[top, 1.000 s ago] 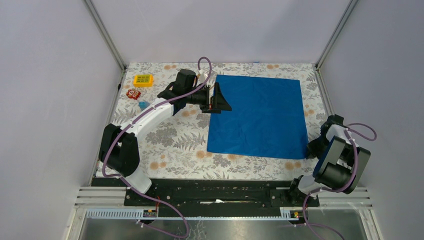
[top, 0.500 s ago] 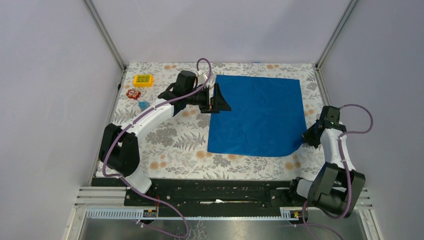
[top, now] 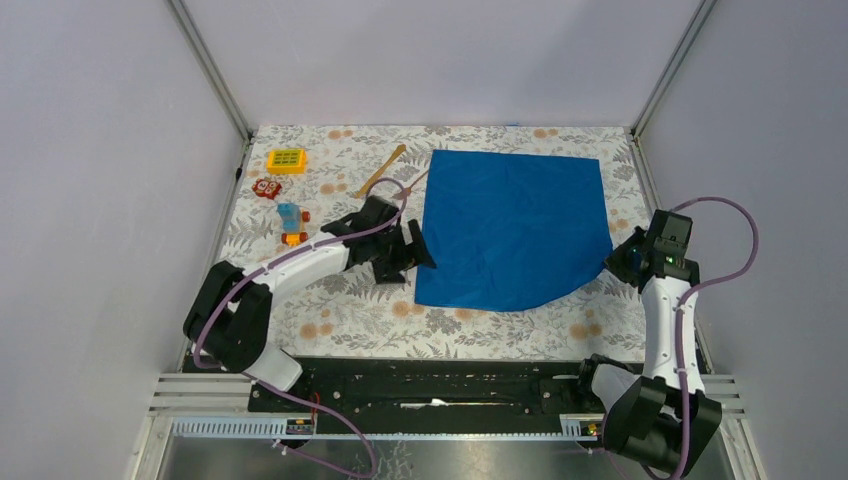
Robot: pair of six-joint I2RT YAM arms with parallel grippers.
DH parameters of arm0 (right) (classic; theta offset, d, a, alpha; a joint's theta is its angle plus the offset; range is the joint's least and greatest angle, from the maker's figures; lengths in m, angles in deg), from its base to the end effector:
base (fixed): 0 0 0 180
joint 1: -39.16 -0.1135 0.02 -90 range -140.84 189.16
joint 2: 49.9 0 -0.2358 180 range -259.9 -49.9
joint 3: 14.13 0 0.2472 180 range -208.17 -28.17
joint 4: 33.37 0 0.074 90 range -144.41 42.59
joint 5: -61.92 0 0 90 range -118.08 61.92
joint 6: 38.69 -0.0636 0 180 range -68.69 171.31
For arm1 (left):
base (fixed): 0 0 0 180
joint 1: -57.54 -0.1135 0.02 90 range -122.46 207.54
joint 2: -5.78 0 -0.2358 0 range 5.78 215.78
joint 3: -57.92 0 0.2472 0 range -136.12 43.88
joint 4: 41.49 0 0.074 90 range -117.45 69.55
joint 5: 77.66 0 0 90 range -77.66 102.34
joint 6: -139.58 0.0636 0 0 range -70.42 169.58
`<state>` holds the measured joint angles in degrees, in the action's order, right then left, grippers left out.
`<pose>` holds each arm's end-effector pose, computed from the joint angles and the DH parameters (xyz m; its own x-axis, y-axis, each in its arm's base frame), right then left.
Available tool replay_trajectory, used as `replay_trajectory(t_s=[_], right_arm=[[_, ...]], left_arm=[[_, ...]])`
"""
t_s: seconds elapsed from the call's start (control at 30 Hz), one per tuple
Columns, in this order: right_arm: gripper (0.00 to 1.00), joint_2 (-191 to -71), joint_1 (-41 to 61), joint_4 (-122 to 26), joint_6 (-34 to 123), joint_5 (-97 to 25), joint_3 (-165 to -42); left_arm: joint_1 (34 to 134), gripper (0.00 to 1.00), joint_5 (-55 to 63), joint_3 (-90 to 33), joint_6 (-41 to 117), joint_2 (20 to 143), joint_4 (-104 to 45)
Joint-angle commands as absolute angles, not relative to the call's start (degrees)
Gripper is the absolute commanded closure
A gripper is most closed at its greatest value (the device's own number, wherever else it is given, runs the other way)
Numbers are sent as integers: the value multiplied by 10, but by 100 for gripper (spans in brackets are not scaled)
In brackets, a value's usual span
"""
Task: Fold the napkin into a case and place the utensils inside
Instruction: Pick up the flattened napkin from the center of the board.
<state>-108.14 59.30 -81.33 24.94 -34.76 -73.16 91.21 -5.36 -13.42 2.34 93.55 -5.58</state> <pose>0.2244 -0.0744 0.2168 -0.4980 0.6525 -0.5712 0.5457 0.7477 0.3784 0.2641 -0.1991 0.1727 -0.9486 -0.2085 -0.2381 -0.0202 0.7906 -0.6120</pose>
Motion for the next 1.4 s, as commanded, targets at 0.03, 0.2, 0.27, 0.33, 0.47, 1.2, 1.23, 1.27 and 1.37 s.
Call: replay_trajectory(t_s=[0.03, 0.2, 0.27, 0.33, 0.47, 1.2, 1.23, 1.27, 1.37], right_arm=[[100, -1056, 584, -801, 244, -364, -728], [100, -1032, 582, -791, 237, -366, -703], [100, -1023, 579, -788, 235, -364, -690], [100, -1019, 575, -784, 234, -366, -682], [100, -1024, 569, -782, 235, -371, -681], [100, -1017, 560, -773, 234, -377, -675], [100, -1016, 560, -773, 234, -377, -676], [100, -1015, 560, -773, 234, -377, -675], [100, -1014, 560, -773, 234, -377, -676]], left_arm=[[932, 10, 87, -79, -178, 888, 13], [966, 26, 164, -113, -279, 935, 95], [979, 26, 178, -136, -307, 964, 124], [997, 29, 187, -159, -348, 994, 164], [1024, 32, 211, -216, -396, 1048, 219], [1038, 59, 198, -262, -454, 1186, 272], [1038, 61, 197, -259, -453, 1190, 264], [1037, 63, 193, -255, -453, 1192, 257], [1037, 80, 197, -242, -455, 1192, 238]])
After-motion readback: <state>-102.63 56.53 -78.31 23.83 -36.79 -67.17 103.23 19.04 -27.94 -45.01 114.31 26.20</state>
